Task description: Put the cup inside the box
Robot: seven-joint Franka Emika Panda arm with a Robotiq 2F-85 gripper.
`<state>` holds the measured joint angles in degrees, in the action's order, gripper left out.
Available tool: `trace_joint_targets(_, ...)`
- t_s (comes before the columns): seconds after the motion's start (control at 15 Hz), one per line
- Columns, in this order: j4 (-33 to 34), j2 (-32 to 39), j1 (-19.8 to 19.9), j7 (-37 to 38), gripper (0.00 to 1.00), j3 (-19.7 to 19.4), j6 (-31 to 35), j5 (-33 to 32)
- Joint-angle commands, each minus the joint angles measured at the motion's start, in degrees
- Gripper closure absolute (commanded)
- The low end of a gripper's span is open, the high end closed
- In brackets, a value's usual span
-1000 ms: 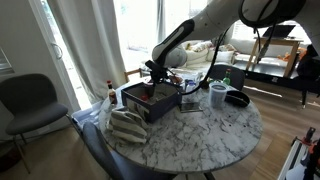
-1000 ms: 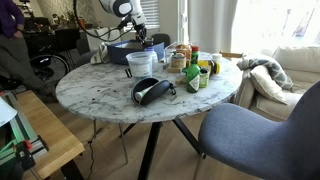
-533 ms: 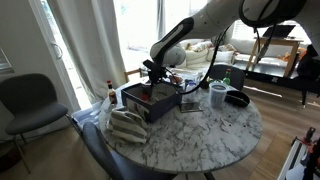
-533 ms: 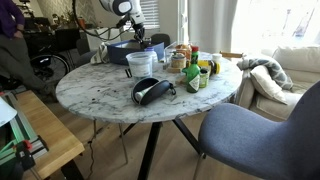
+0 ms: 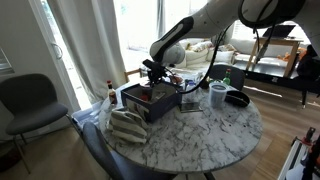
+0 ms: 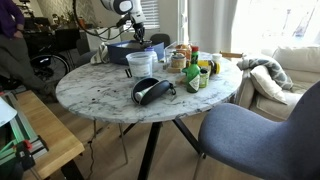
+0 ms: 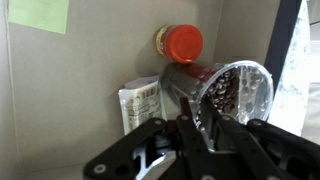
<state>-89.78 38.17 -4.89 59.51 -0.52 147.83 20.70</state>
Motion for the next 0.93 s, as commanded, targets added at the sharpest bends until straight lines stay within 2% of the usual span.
trace_joint_targets(0.0, 2.04, 0.44, 0.40, 0.66, 0.49, -0.02, -2.14, -0.37)
trace_joint_targets(0.27, 0.90, -2.67, 0.41, 0.05, 0.18, -0.37, -1.59, -0.79)
trace_joint_targets(0.4, -1.02, -6.13, 1.86, -6.86, 0.03, 2.07, -0.24, -0.21)
trace_joint_targets(0.73, -6.39, -15.22, 1.86, -22.13, 0.00, 5.17, 0.72, 0.76)
trace_joint_targets(0.8, -0.89, -10.59, 0.57, -16.86, 0.00, 3.02, -0.43, 0.27)
trace_joint_targets(0.87, -1.86, -12.22, 0.49, -18.77, 0.00, 3.49, -0.44, 0.37)
